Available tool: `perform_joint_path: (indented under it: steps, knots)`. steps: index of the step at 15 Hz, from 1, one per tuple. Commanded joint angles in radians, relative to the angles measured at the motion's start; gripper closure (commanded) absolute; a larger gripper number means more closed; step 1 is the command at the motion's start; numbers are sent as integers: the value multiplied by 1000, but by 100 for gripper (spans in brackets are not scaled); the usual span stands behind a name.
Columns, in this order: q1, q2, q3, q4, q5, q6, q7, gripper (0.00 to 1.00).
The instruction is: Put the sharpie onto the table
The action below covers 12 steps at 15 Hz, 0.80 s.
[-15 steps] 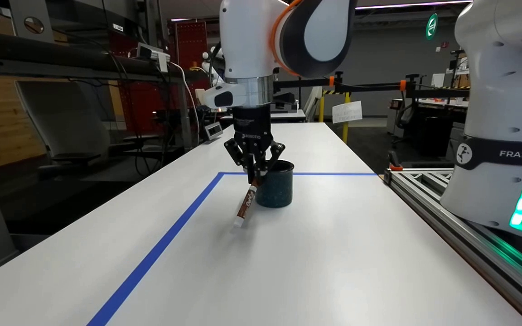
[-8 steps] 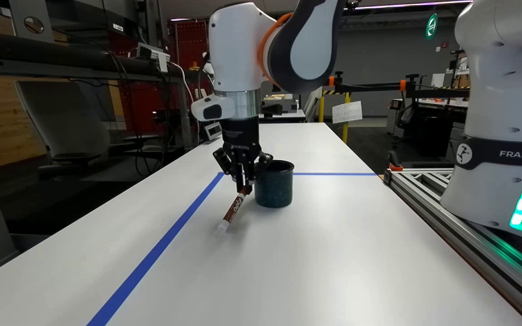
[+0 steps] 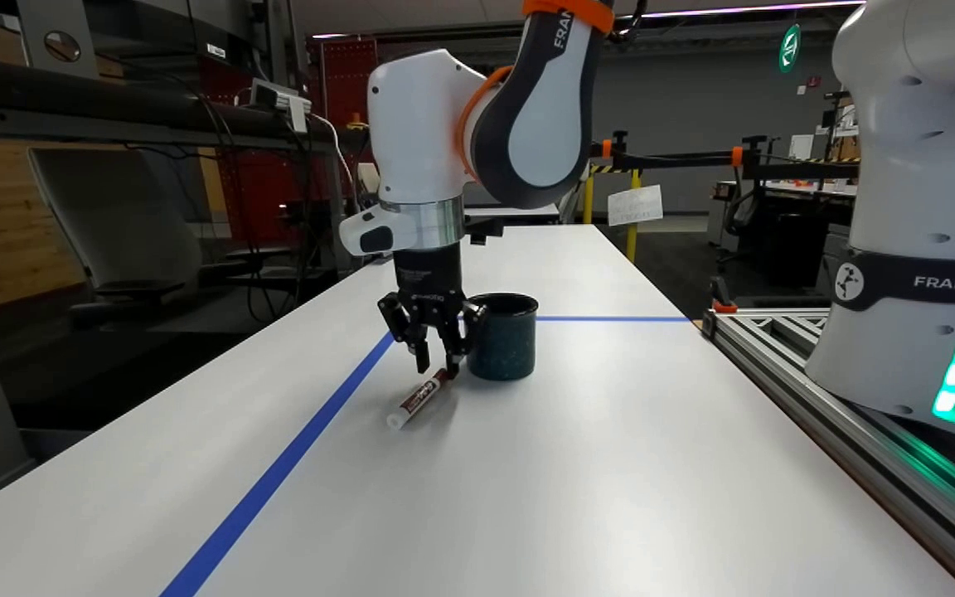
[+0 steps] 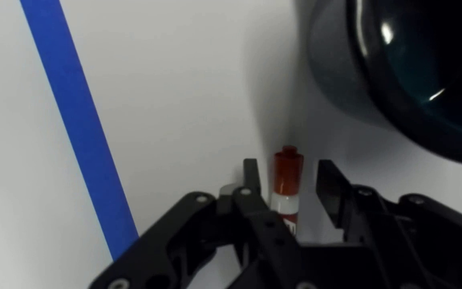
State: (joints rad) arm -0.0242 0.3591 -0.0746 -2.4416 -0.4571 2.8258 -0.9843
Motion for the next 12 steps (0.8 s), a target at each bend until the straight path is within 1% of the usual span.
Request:
perform_joint_path:
  steps: [1,2,3,4,5,7,12]
  knots:
    - [8,-62,-2,-6,-24,-29,41,27]
    - [-1,-95,16,-20,6,-45,42,18]
    - [-3,-123,25,-31,25,-53,60,11]
    - [-1,-160,40,-39,63,-90,95,2]
    - [3,-191,48,-44,89,-127,135,0]
    - [12,-264,65,-46,141,-233,219,0]
    - [22,-444,80,-62,188,-444,449,0]
